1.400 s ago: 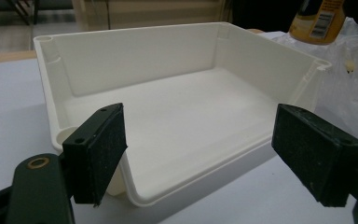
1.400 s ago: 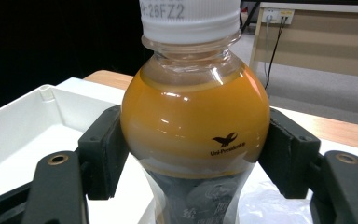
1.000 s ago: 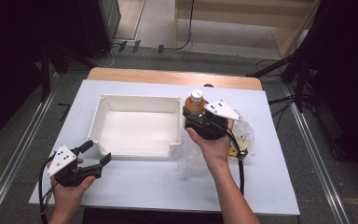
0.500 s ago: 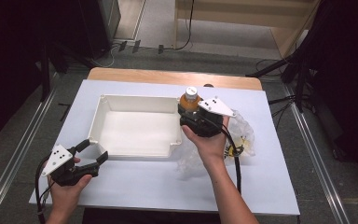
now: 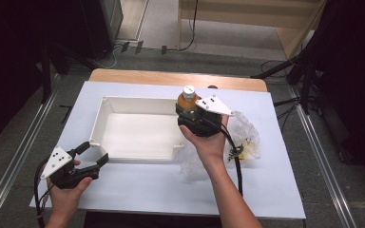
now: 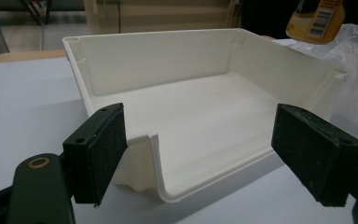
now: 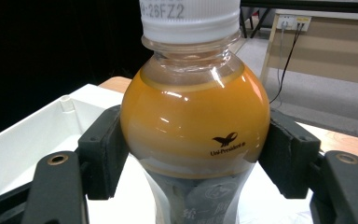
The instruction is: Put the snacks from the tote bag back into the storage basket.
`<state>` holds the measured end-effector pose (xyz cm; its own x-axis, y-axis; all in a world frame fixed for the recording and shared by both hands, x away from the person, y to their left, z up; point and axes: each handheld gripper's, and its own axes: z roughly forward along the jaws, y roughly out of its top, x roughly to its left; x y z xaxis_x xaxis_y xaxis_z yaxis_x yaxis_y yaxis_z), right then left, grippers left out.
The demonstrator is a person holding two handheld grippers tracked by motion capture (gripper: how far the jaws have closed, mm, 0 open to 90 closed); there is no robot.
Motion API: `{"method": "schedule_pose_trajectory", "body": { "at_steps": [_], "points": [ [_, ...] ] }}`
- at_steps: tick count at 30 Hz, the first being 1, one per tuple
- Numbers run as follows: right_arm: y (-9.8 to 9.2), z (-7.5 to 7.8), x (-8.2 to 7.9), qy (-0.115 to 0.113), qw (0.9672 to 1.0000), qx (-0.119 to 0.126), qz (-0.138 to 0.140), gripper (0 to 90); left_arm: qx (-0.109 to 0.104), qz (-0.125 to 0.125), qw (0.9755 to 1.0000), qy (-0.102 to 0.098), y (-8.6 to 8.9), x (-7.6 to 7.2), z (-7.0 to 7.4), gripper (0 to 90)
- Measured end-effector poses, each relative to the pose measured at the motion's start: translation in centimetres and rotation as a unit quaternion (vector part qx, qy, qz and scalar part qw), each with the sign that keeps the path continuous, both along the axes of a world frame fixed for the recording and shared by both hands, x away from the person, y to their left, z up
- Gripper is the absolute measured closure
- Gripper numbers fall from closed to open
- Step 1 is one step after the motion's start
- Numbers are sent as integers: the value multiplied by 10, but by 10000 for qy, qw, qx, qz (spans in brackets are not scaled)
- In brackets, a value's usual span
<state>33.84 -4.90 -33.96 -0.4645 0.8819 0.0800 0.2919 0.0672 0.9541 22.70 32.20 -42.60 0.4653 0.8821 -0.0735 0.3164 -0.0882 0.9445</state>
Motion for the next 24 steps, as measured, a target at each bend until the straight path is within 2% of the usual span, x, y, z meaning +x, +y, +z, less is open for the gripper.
{"method": "schedule_pose_trajectory", "body": {
  "at_steps": [24],
  "points": [
    [15,2,3,-11,9999,-15,104,313,-22,8,10000,-9,0,0,0,183]
  ]
}}
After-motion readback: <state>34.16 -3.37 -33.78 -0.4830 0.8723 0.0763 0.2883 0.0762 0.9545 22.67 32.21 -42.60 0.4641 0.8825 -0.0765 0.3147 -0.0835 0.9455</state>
